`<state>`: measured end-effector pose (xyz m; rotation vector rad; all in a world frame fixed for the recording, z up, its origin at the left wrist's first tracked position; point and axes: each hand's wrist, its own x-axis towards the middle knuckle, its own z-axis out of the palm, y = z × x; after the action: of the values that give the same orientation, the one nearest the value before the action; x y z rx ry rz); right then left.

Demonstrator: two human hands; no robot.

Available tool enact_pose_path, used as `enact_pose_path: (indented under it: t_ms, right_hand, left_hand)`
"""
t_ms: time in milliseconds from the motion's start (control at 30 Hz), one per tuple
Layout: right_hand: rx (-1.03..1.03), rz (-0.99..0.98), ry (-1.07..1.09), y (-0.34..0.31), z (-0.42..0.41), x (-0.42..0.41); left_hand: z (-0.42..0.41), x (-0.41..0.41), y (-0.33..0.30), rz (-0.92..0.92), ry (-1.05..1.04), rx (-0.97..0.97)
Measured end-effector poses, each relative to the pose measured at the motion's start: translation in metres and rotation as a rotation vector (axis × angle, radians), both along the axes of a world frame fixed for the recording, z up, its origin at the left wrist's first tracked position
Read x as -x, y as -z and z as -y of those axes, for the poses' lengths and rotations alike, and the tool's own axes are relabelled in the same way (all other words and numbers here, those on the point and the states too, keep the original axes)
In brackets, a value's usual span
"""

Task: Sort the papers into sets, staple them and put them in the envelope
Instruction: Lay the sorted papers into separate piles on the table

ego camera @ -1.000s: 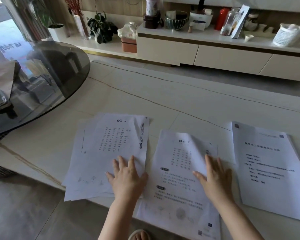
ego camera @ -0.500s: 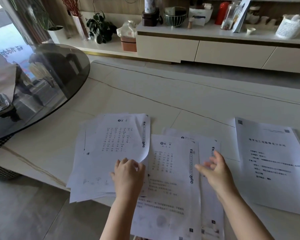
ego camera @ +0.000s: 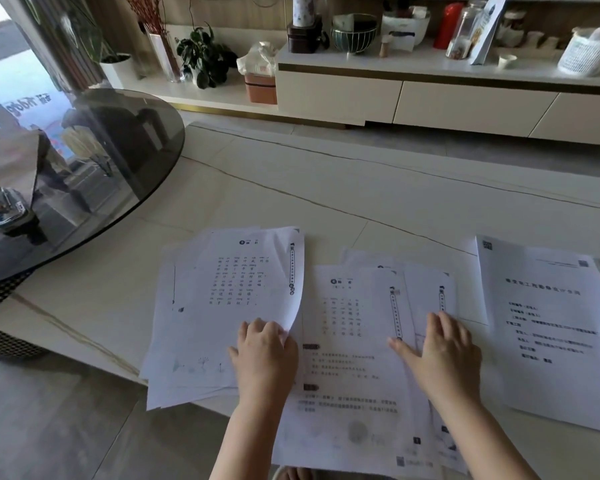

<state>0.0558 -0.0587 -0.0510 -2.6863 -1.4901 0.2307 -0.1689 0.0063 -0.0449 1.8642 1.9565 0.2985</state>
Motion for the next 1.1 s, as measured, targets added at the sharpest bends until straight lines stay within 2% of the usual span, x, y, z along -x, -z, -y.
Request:
enact_pose_path:
  t_ms: [267, 400, 467, 567, 633, 700, 933, 1067, 1100]
  right_hand:
    - [-0.215, -0.114, 0.056, 0.008, 0.000, -0.021]
    - [-0.175, -0.242, 0.127, 0.005, -0.003, -0.020]
    - [-0.190, -0.420, 0.224, -0.002, -0.006, -0.023]
    - [-0.284, -0.805, 0.396, -0.010, -0.008, -0.026]
    - [-0.307, -0.943, 0.475, -0.014, -0.007, -0.028]
    - [-0.305, -0.997, 0.500, -0.016, -0.007, -0.027]
    - [-0.160, -0.787, 0.256, -0.013, 0.002, -0.020]
    - [0.090, -0.240, 0.009, -0.009, 0.009, -0.014]
    - [0.105, -0.192, -0.036, -0.008, 0.011, -0.011]
  left_hand:
    - [0.010, -0.016, -0.003, -0.128, 0.160, 0.113]
    - [0.016, -0.028, -0.001, -0.203, 0.272, 0.157]
    - [0.017, -0.030, -0.001, -0.230, 0.294, 0.164]
    - [0.018, -0.031, -0.001, -0.232, 0.291, 0.143]
    - [0.018, -0.030, -0.001, -0.233, 0.288, 0.135]
    - [0.018, -0.031, 0.000, -0.236, 0.286, 0.130]
    - [0.018, -0.033, 0.000, -0.234, 0.276, 0.133]
    - [0.019, -0.033, 0.000, -0.240, 0.272, 0.142]
    - [0.019, -0.033, -0.001, -0.238, 0.272, 0.143]
